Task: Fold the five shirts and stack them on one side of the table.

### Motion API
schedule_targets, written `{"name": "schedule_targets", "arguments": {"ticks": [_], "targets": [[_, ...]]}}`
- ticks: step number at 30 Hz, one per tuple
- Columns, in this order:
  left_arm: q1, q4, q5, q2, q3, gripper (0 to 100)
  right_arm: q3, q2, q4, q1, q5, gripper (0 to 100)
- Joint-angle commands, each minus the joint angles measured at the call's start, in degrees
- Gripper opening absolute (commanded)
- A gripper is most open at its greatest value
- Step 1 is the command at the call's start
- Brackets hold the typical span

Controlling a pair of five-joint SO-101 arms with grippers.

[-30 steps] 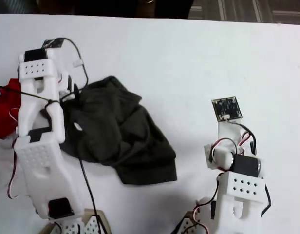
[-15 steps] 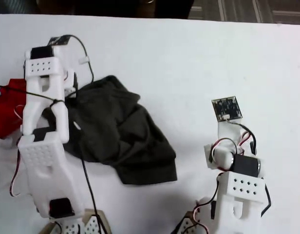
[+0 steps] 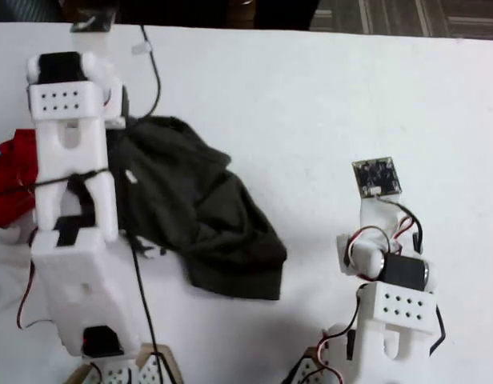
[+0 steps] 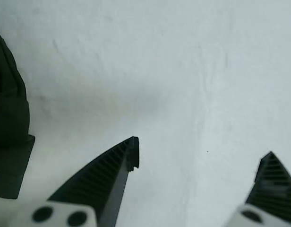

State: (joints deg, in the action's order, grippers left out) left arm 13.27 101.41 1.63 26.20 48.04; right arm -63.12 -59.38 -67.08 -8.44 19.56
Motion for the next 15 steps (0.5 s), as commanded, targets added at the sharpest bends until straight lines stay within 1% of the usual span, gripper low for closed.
{"name": "schedule_targets", "arguments": {"ticks": [1,4,7,11,15], "targets": [[0.53,1.05,-0.09,-9.41,2.86,3,0.26,-1.1,1.63,1.8,-2.37,38.5],[1.67,1.05,0.0,-14.77,2.86,3,0.26,-1.1,1.54,6.37,-2.64,38.4],[2.99,1.05,0.0,-18.46,2.51,3,0.79,-1.1,1.71,8.84,-4.22,38.4],[3.25,1.05,0.09,-22.77,-2.33,3,2.99,-0.92,1.54,10.59,-6.33,38.5],[3.25,0.7,0.09,-24.44,-9.1,3,5.27,3.82,1.19,16.22,-5.89,38.5]]}}
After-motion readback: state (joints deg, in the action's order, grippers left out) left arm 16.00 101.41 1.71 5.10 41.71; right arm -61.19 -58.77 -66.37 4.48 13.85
